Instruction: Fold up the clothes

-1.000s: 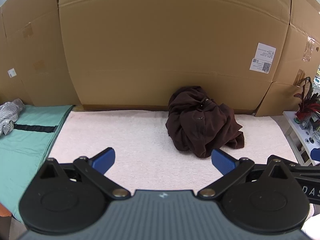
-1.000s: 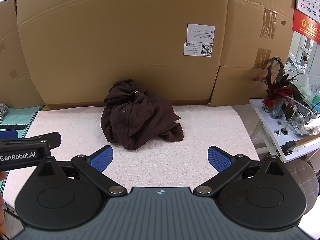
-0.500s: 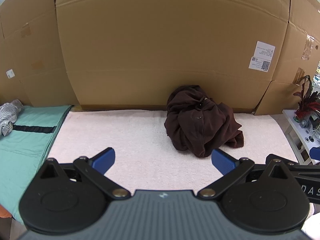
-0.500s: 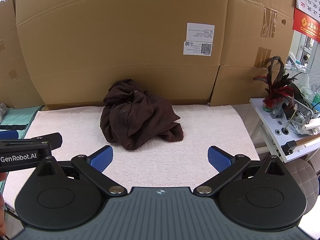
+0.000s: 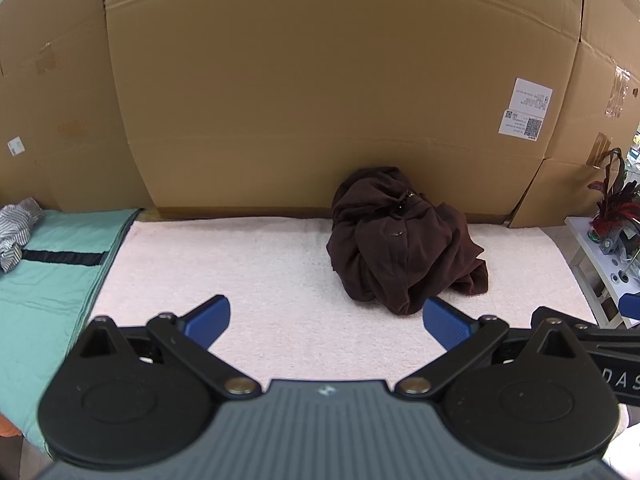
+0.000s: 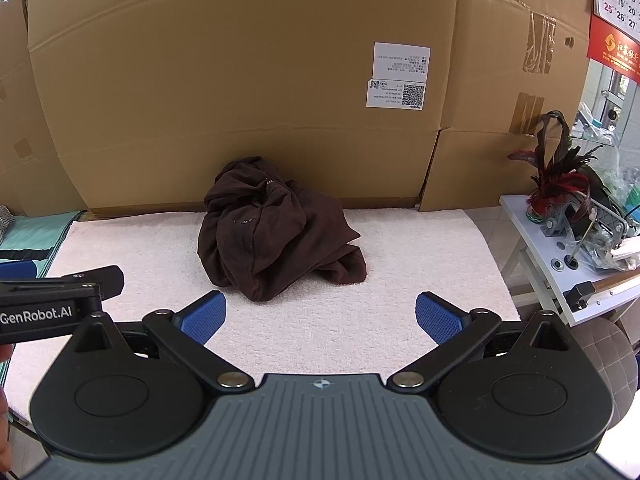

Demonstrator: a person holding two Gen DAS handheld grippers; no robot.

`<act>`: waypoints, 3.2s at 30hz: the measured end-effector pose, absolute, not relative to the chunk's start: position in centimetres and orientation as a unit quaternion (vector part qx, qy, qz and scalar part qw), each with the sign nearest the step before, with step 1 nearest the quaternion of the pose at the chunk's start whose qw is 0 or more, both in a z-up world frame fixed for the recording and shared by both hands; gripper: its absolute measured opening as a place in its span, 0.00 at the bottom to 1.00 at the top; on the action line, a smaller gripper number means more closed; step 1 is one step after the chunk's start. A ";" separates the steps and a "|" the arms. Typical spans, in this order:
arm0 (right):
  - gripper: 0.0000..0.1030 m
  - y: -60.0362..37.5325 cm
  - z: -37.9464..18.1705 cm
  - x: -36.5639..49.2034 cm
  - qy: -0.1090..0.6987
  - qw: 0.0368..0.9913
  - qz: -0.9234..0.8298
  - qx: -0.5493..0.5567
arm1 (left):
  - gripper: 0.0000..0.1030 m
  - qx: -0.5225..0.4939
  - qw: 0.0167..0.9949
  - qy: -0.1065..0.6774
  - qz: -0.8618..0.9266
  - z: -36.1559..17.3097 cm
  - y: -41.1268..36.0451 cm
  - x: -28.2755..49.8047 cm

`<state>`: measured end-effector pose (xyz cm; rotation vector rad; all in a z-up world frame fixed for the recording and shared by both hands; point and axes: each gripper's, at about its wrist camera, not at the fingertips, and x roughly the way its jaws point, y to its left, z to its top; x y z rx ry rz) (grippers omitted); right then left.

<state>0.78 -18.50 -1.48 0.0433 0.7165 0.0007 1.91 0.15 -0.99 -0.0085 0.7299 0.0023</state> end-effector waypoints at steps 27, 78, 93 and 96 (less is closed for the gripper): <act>1.00 -17.0 -2.8 3.9 0.376 0.927 -0.012 0.020 | 1.00 -0.001 0.921 0.389 -0.014 -3.0 1.5 5.7; 0.40 -19.0 -8.8 19.3 0.348 0.926 0.147 0.021 | 0.06 -0.035 0.901 0.423 -0.088 -7.5 -0.7 23.5; 0.12 -17.4 -3.7 13.2 0.327 0.919 0.206 0.071 | 0.00 -0.083 0.913 0.386 -0.104 -2.9 3.6 17.9; 0.10 -16.8 1.1 8.9 0.279 0.926 0.244 0.071 | 0.00 -0.082 0.924 0.358 -0.110 -0.7 5.6 15.3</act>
